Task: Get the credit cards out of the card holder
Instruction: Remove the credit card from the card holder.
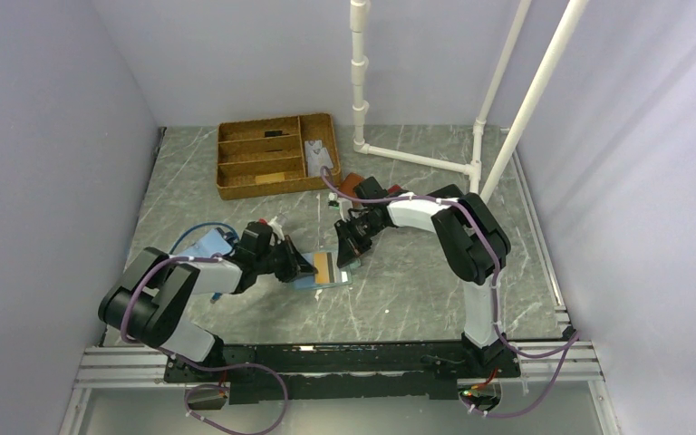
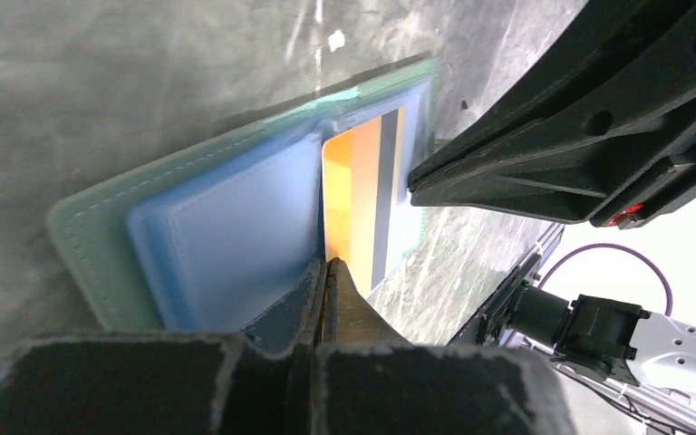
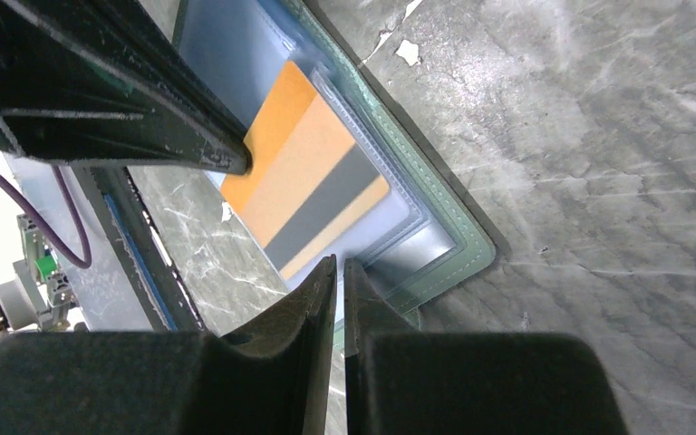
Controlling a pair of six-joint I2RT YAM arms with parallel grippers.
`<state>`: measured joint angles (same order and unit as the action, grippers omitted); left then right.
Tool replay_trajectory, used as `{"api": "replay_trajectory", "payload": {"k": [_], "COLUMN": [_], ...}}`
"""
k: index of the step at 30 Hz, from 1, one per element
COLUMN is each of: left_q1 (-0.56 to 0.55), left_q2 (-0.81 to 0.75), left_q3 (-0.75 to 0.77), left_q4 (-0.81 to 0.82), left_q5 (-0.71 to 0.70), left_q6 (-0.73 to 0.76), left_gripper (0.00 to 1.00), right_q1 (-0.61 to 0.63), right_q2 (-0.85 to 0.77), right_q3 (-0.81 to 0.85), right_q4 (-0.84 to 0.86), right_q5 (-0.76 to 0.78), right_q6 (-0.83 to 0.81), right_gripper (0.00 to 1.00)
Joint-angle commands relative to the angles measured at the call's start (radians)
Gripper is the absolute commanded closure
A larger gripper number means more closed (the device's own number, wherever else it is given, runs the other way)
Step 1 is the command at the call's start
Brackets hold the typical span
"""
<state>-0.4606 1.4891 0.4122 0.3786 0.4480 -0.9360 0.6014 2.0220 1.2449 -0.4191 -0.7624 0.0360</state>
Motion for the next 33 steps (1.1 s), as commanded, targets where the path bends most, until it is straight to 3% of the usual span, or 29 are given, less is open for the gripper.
{"api": "replay_trajectory", "payload": {"k": [1, 7, 22, 33], "left_q1": [0.034, 0.064, 0.138, 0.138], "left_q2": [-0.016, -0.039, -0.235, -0.387], "left_q3": [-0.029, -0.037, 0.022, 0.097], "left_q4": [0.033, 0.013, -0.302, -0.448], "left_q5": [0.038, 0.066, 0.068, 0.080], "left_q6": [0.020, 0.034, 0.169, 0.275], "left_gripper": [1.00, 1.00, 1.00, 1.00], "right_q1": [0.005, 0.003, -0.003, -0.011], "right_q2": [0.036, 0.039, 0.022, -0.134], "right_q3": [0.004, 0.007, 0.025, 0.048], "right_q4": [-0.037, -0.041, -0.066, -0.124], "right_q5": [0.084, 0.089, 0.041, -0.102], "right_q6": [-0.027, -0.027, -0.088, -0.254], "right_gripper": [0.89, 0.89, 0.87, 0.67]}}
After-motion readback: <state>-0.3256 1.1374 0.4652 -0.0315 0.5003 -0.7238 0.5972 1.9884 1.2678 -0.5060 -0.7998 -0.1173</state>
